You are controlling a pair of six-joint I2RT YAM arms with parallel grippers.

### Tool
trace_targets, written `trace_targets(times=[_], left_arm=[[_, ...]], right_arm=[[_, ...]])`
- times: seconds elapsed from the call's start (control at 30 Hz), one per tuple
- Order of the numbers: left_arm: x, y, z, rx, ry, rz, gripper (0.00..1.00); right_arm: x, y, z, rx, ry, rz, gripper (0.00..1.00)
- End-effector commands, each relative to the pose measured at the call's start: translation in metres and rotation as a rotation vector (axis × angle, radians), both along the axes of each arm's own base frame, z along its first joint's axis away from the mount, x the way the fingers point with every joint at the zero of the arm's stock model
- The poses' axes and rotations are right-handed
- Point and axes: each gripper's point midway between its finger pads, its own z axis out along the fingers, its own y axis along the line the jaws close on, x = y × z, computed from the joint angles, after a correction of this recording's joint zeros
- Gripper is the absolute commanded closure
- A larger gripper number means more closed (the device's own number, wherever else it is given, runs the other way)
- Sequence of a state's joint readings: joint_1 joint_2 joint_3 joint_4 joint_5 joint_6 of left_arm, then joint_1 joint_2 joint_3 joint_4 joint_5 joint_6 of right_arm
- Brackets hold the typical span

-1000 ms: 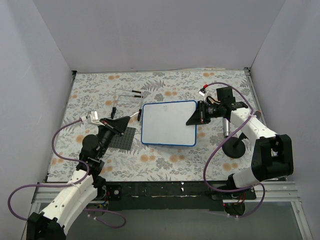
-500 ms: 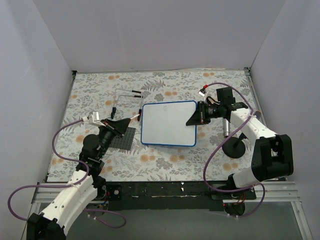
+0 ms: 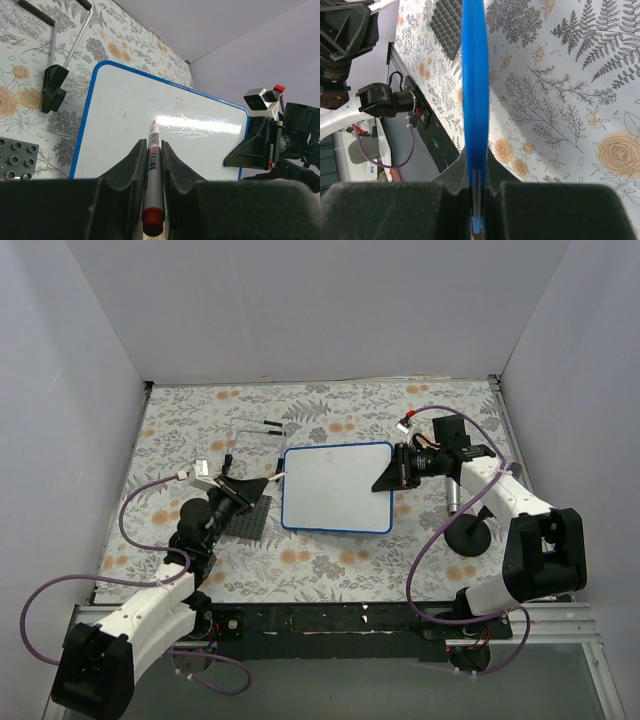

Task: Write a sentence on the whiteboard
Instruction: Write with the whiteboard marker without the cap on the whiteboard.

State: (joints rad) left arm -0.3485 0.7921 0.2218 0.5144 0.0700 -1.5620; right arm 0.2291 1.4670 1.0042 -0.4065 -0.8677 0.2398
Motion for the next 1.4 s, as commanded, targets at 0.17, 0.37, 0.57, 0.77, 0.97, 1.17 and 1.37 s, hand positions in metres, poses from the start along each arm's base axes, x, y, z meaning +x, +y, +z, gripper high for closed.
trace_targets(times=[0.17,0.37,0.57,0.77,0.97,1.17,1.37], left_arm=[[0.002,0.0,0.03,-0.015,-0.075,-0.003,1.0],[0.0,0.003,0.029,-0.008,-0.074,0.006,1.0],[-0.003,0.001,0.028,-0.007,-0.073,-0.011,1.0],[-0.006,0.003,0.03,-0.005,-0.081,-0.01,1.0],[-0.008,0.004,0.03,-0.001,-0.084,-0.006,1.0],[-0.009,0.004,0.028,-0.003,-0.08,-0.007,1.0],[-0.009,0.004,0.026,0.0,-0.076,-0.009,1.0]], right_arm=[[0.005,-0.006,-0.015,-0.066,-0.042,-0.001,0.99],[0.006,-0.006,-0.015,-0.065,-0.043,-0.002,0.99],[0.005,-0.007,-0.013,-0.067,-0.057,-0.001,0.99],[0.003,-0.007,-0.012,-0.067,-0.063,-0.002,0.99],[0.003,-0.007,-0.012,-0.065,-0.064,-0.001,0.99],[0.003,-0.007,-0.011,-0.066,-0.066,-0.003,0.99],[0.003,-0.008,-0.011,-0.064,-0.066,-0.004,0.99]])
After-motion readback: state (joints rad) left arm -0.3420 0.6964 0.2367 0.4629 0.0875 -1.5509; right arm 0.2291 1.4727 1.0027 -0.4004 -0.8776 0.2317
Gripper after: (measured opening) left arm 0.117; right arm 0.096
